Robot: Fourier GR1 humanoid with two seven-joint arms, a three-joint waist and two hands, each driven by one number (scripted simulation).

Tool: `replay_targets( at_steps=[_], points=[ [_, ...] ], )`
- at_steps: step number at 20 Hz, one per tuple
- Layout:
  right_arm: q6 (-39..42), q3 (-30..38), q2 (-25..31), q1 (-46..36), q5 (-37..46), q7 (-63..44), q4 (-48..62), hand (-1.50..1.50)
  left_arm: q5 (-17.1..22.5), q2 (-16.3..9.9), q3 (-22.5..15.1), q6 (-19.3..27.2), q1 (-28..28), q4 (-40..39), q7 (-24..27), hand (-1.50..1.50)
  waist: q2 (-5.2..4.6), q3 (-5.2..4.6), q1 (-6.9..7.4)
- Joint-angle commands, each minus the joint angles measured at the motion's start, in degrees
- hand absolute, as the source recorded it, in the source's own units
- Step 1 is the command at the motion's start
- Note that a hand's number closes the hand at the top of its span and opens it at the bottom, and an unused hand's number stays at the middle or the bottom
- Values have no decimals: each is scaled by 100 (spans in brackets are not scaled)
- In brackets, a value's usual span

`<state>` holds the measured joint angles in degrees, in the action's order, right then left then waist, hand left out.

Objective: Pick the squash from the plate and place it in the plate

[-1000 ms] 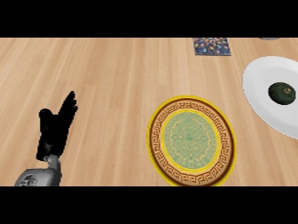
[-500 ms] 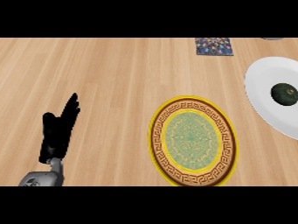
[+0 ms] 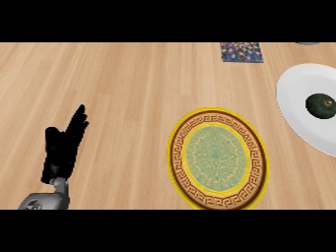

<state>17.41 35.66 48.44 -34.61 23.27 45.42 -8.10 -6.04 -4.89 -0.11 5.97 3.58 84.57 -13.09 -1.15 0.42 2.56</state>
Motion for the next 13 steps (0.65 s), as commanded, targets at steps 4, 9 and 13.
replay_targets(
  at_steps=[4, 9, 13],
  points=[
    [-455, 180, 112, 102, -137, -167, 54, -150, -15, 82, -44, -3, 21, -142, 181, 0, -21, 3, 14],
    [-354, 221, 174, 215, -171, -75, 63, -150, -7, 12, -58, -65, -175, 13, 116, 0, -24, 14, 77],
    [-277, 208, 340, 294, -151, -55, 28, -150, -44, 62, -12, 64, 313, -25, -225, 0, -28, 16, -5]
  ],
)
